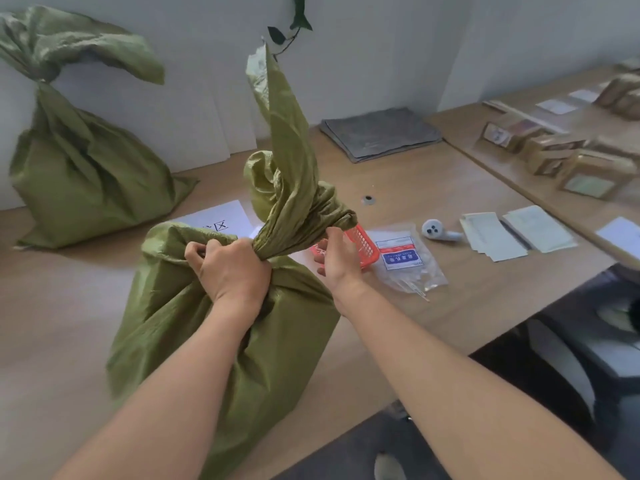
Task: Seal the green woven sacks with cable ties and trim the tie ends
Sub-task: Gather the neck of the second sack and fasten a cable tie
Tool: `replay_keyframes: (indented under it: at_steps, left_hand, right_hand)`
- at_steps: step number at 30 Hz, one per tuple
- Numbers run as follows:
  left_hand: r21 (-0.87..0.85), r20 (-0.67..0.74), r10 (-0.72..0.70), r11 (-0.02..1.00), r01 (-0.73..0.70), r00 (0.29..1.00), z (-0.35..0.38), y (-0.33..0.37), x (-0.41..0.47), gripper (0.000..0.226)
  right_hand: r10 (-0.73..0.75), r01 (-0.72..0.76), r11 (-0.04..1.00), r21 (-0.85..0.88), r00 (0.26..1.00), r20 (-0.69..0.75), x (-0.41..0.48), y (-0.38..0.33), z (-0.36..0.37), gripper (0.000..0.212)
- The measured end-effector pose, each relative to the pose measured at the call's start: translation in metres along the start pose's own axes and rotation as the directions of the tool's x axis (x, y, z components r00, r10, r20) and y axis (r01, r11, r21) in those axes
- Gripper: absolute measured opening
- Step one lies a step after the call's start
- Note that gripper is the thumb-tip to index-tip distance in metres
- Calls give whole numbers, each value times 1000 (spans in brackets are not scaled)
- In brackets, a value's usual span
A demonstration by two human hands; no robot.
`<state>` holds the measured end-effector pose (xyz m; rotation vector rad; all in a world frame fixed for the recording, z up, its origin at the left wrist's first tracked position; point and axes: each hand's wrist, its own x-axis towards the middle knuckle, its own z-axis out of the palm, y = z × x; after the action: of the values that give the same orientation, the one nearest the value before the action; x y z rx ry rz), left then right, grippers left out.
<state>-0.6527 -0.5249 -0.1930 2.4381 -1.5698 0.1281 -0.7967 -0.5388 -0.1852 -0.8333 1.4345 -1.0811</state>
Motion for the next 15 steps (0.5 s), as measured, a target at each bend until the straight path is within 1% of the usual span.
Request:
replay_keyframes:
  at_steps: [2,4,7,10,13,15]
  left_hand:
    - [26,-21,7,1000,-6,1000,3,22,-11,14]
    - [46,-43,-7,999,9,999,7,42,-22,10]
    - [78,-93,-26,996,34,995,19,73,-40,5]
    - [125,-97,-2,992,14,995,33,111,-62,5]
    - [144,-108,25,990,-10,994,47,150,-76,5]
    - [142,-120,38,990,-21,992,55,173,-81,9]
  right_hand:
    - [14,-14,1000,13,1000,-7,13,7,-16,38]
    - [33,-33,999,-8,999,-6,24,17,-41,45]
    - [61,-61,997,-47,998,-7,43,37,-82,37]
    - [14,-21,990,-141,999,-52,61,73,-130,31]
    - [59,-76,984,-163,993,-106,78,106,-180,30]
    - [80,-102,975,-198,990,-117,94,123,-206,26]
